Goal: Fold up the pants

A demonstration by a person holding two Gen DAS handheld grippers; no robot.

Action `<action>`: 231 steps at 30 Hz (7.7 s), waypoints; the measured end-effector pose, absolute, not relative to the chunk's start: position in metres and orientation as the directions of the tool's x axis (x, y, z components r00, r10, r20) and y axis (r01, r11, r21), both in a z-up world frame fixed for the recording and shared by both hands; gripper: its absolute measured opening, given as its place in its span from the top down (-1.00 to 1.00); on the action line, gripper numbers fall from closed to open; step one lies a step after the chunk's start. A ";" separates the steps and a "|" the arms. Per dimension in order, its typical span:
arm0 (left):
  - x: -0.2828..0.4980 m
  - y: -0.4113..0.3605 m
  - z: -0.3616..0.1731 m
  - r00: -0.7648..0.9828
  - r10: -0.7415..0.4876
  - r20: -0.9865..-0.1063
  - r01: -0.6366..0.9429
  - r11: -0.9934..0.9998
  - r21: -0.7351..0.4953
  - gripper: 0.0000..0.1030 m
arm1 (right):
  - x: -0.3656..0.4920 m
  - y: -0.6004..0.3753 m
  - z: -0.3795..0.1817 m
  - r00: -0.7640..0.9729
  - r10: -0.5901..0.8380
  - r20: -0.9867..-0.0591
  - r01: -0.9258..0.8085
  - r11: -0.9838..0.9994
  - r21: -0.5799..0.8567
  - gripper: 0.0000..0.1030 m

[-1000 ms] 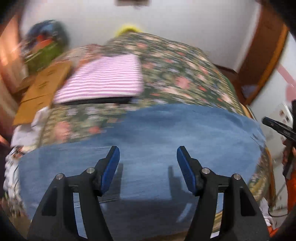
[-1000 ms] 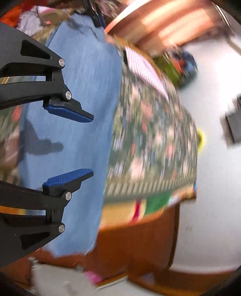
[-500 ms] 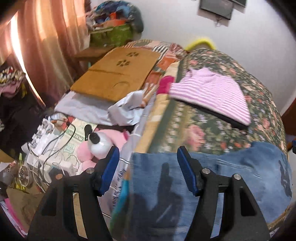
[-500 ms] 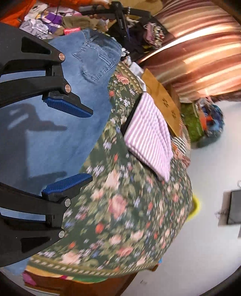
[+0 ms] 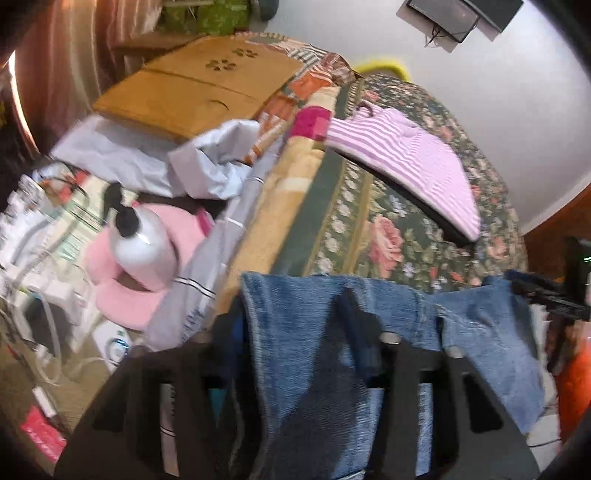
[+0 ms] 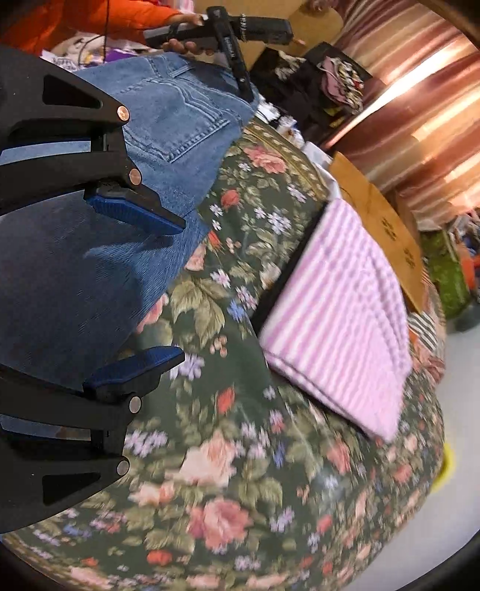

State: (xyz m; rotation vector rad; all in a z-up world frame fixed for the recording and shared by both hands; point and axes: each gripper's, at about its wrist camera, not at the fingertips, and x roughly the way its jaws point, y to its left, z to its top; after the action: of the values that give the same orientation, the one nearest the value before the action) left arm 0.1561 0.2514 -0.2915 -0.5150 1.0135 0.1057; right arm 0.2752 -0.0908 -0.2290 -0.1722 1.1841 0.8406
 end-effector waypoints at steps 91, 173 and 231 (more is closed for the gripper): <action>0.173 0.038 -0.183 0.651 -0.039 -0.758 0.041 0.999 -0.017 -0.45 | 0.092 -0.387 -0.186 0.567 0.215 -0.796 -0.066 0.974 0.216 -0.25; 0.225 -0.169 -0.178 0.548 -0.350 -0.760 0.417 0.902 -0.114 -0.64 | 0.141 -0.354 -0.128 0.697 0.534 -0.478 -0.341 0.834 0.433 0.81; 0.217 -0.050 -0.205 0.610 -0.174 -0.773 0.158 0.983 -0.096 -0.68 | 0.106 -0.315 -0.202 0.485 0.413 -0.771 -0.256 0.910 0.327 -0.07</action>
State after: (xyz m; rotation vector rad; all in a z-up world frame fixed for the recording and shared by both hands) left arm 0.2168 -0.0498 -0.2050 -0.0190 0.8940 -0.1917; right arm 0.1057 -0.3149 -0.2020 0.1762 0.9842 0.4097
